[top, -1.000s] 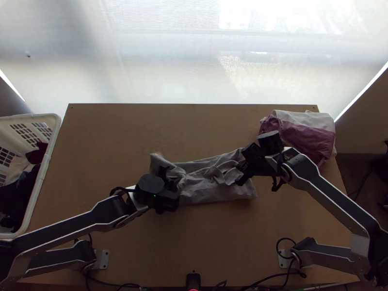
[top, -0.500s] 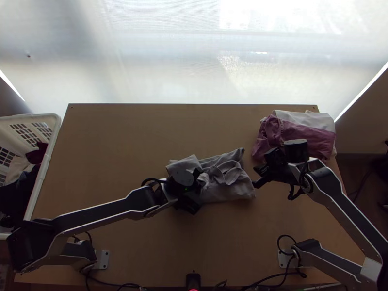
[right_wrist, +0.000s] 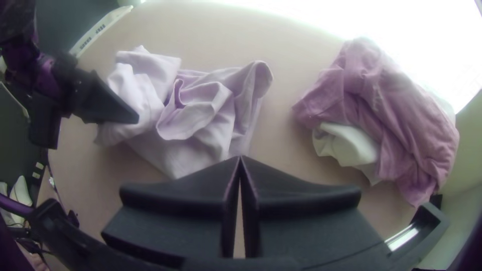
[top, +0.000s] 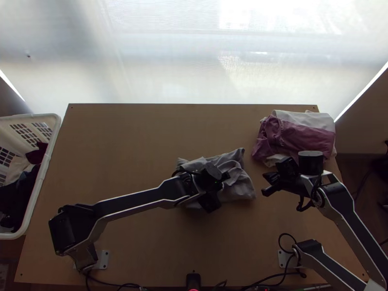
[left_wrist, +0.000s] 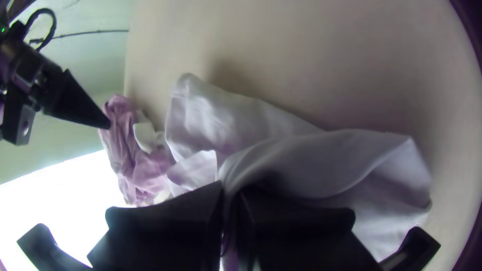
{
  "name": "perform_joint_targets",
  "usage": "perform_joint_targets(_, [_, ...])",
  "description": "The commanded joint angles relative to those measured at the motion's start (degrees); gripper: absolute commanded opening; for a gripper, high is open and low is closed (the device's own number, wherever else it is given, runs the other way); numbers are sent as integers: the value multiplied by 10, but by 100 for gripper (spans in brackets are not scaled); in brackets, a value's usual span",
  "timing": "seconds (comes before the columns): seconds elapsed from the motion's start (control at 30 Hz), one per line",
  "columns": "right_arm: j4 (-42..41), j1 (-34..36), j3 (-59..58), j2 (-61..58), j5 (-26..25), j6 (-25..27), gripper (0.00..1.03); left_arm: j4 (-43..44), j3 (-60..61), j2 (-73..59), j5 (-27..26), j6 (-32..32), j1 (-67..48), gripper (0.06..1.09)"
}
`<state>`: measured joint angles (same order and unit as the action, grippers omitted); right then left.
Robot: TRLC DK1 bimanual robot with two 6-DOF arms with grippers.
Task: Fold the t-shirt
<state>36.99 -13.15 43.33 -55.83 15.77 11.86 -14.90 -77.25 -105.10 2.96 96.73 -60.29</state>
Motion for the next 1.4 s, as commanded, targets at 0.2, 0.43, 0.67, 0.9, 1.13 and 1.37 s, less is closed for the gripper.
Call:
perform_joint_targets(0.2, [26, 71, -28, 56, 25, 18, 3, 45, -63, -109, 2, 131, -27, 10])
perform_joint_targets(0.43, [40, 80, -34, 78, 29, 18, 3, 158, -80, -175, 3, 143, -21, 13])
perform_joint_targets(0.67, [48, 82, -35, 86, 30, 19, 3, 187, -86, -195, 15, 143, -17, 104])
perform_joint_targets(0.9, [48, 82, -35, 85, 31, 21, 3, 179, -89, -174, 15, 131, -14, 104])
perform_joint_targets(1.13, [48, 82, -37, 83, 37, 23, 3, 81, -92, -121, 6, 79, -18, 104])
perform_joint_targets(1.37, [48, 82, -41, 82, 38, 26, 3, -96, -192, -130, -20, -26, -14, 104])
